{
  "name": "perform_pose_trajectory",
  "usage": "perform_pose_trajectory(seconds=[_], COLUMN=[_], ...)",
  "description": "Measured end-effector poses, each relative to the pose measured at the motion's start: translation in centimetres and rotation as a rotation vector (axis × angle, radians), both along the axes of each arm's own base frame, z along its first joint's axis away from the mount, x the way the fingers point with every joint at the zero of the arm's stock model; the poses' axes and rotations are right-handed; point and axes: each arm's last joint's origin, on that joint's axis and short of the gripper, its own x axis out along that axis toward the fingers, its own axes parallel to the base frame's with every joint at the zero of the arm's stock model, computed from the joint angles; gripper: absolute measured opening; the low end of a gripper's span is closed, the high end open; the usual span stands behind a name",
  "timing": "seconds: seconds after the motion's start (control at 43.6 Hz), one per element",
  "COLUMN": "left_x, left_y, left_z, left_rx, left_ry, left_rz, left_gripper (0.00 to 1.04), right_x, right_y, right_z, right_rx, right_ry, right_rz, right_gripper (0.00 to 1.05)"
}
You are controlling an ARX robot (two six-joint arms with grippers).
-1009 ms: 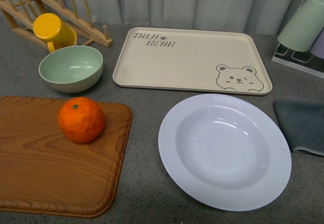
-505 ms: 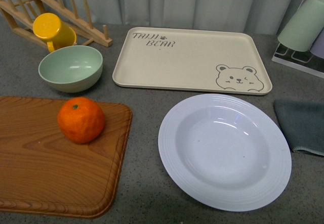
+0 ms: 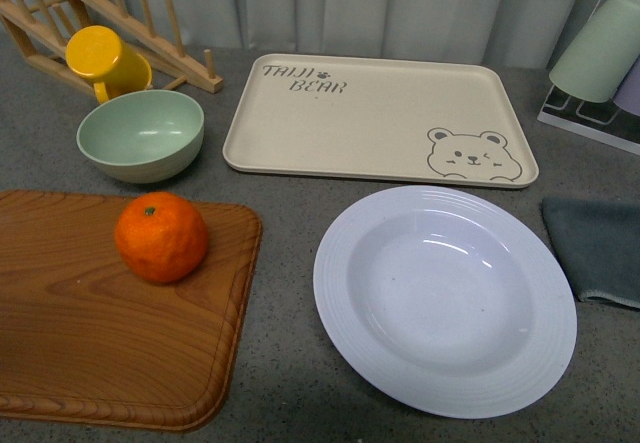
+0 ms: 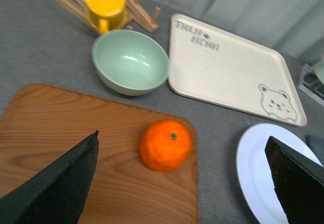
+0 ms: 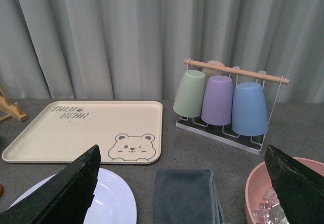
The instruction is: Place orange and plate with both arms
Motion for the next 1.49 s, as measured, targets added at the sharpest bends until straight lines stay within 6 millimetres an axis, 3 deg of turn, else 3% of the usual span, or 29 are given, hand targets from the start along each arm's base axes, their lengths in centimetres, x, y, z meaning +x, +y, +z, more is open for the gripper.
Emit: perform_pose_trajectory(seconds=[0.092,0.184,0.505,1.491], left_x=[2.7,4.1,6.2,10.2], left_y=[-1.4,-2.5,-5.0,-3.8], left_z=[-0.8,-2.0,-5.6,-10.5], left_rx=[-0.009,-0.004,-0.001,0.058], left_ry=[0.063,0.128,0.27,0.388], left_rz=[-0.065,-0.115,-0.181,-0.088], left_gripper=[0.98,0.98,0.98,0.98], right_x=[0.0,0.0,0.0,0.0], right_y=[0.0,0.0,0.0,0.0], right_z=[0.0,0.0,0.0,0.0], right_rx=[0.0,0.0,0.0,0.0], right_ry=[0.0,0.0,0.0,0.0], right_rz=[0.0,0.0,0.0,0.0], right_gripper=[0.95,0.95,0.95,0.95])
